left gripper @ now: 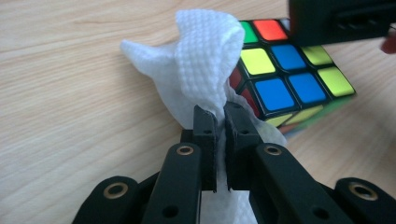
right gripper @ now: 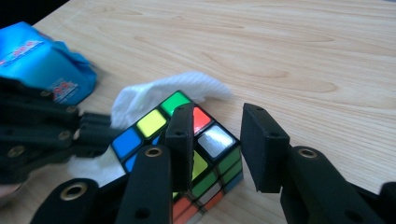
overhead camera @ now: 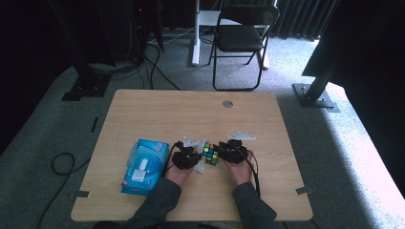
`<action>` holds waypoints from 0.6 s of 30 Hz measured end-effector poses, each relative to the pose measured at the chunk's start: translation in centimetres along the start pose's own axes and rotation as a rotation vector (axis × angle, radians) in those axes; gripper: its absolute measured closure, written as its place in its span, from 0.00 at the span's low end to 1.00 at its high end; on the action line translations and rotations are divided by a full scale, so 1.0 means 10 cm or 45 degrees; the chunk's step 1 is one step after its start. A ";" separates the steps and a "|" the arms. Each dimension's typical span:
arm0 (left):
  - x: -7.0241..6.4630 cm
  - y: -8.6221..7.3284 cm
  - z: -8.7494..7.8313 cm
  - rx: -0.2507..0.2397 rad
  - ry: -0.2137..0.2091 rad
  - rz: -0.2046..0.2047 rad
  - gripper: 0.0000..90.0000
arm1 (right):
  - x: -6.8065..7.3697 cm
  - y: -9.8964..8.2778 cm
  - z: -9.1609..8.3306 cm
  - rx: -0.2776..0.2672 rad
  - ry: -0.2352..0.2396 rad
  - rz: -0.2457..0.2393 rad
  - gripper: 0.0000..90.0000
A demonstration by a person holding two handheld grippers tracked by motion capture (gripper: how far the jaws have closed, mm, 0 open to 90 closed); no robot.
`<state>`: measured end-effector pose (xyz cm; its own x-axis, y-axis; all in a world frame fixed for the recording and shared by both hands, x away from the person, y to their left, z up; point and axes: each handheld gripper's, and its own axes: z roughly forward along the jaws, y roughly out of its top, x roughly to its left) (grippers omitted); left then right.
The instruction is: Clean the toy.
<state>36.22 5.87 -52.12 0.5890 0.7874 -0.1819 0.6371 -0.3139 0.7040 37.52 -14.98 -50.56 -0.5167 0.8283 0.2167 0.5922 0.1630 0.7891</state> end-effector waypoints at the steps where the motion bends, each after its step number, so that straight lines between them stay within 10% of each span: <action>1: -0.02 0.00 0.00 0.001 -0.008 0.004 0.94 | 0.00 0.00 0.00 -0.002 -0.006 0.012 0.73; 18: -0.10 -0.01 0.03 -0.001 -0.029 0.029 0.94 | -0.01 -0.01 -0.01 -0.019 -0.057 0.109 0.74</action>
<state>35.73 4.93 -52.22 0.6143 0.7680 -0.1812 0.6230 -0.3311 0.7087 37.43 -15.17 -50.63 -0.4364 0.8619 0.2582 0.6237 0.0830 0.7772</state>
